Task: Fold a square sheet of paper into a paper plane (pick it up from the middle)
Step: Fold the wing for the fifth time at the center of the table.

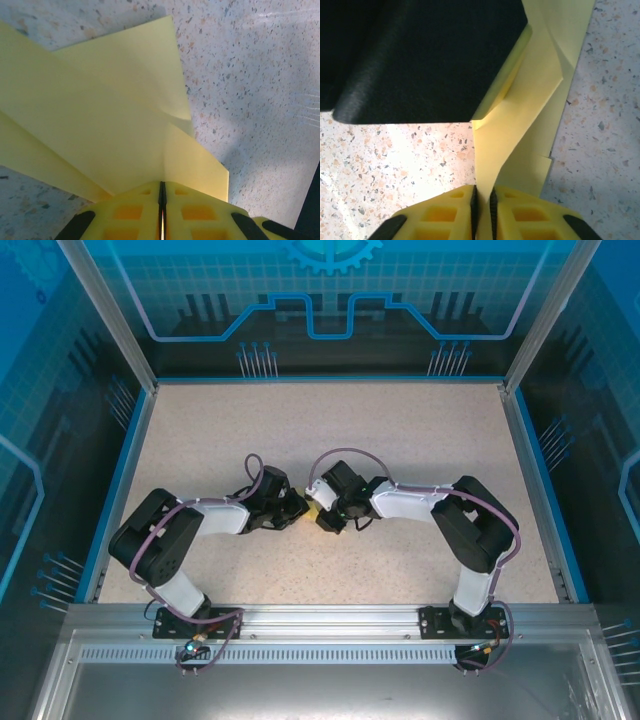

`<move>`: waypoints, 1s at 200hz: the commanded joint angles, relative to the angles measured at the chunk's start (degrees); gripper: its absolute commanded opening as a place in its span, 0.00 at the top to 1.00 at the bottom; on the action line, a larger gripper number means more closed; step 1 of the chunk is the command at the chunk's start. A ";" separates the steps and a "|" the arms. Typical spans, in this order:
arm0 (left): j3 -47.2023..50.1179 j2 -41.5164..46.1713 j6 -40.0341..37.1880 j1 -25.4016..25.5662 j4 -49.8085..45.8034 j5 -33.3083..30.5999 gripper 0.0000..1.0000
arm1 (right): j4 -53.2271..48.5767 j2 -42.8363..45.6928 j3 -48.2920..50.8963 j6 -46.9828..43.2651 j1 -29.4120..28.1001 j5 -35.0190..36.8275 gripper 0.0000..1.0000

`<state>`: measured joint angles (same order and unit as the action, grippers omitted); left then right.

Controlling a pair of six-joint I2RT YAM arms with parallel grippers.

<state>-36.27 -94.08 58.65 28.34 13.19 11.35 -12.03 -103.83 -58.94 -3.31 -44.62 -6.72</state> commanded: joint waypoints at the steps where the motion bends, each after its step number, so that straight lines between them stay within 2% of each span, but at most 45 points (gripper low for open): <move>1: -1.46 2.32 -1.85 0.05 -2.54 -0.93 0.89 | -0.81 -0.77 -0.85 1.02 -0.33 -2.47 0.88; 40: 0.12 7.23 -2.49 -0.01 -2.75 -1.14 0.87 | 1.67 0.27 0.57 6.60 1.31 -9.52 0.94; 135: 9.60 15.25 -0.87 0.05 3.54 -0.02 0.84 | 12.35 -3.34 3.26 26.59 6.26 -28.36 0.99; 200: 10.06 12.40 -0.29 0.19 6.45 1.46 0.85 | 15.91 -5.99 4.28 32.81 7.44 -31.41 0.98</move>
<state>-26.83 -80.20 58.15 28.34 16.71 11.44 1.67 -108.33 -55.72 25.80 -38.06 -34.87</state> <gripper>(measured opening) 0.152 0.045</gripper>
